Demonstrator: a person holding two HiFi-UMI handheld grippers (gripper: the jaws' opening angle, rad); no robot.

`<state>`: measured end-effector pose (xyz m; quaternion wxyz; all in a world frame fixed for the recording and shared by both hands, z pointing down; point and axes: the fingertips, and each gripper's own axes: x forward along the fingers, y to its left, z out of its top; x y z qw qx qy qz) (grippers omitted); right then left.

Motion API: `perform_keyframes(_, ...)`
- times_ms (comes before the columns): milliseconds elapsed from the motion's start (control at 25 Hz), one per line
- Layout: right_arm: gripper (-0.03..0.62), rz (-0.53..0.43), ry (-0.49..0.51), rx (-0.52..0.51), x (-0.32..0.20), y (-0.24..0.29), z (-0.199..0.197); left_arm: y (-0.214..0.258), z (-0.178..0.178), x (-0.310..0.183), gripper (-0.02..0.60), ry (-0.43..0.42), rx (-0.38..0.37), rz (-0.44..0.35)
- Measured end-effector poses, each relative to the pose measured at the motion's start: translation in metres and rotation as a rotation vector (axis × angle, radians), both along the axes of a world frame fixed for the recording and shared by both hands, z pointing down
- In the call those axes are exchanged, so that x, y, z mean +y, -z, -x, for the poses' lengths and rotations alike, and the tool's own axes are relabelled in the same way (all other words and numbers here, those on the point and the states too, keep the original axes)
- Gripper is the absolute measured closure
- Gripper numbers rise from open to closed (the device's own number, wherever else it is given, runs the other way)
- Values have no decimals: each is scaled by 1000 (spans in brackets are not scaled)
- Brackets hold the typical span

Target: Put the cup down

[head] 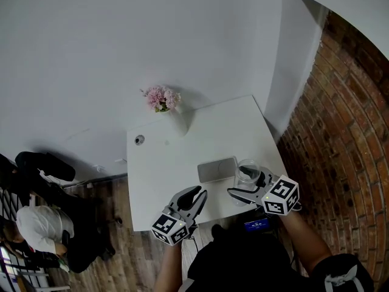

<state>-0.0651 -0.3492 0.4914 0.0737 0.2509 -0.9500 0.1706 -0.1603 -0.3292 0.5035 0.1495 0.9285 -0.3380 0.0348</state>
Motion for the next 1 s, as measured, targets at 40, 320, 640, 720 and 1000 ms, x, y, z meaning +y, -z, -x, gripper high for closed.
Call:
perform_keyframes(40,232,1,4,1,0,-1,1,0,0,0,489,2,0,0)
perform_keyframes(320,232,19,19,37,-14,-19,4,2,5,-1,489,23,51,17)
perform_keyframes(640,232,-43,19,102,-74,-62,17,-10,7,-12,489,45,62,72)
perform_keyframes(720,232,-86,15,113,-90,-71,21,-13,8,-19,489,55,74,92)
perform_keyframes(1000,232,-153,17,131,-126,-109,37,-20,13,-36,489,83,76,134)
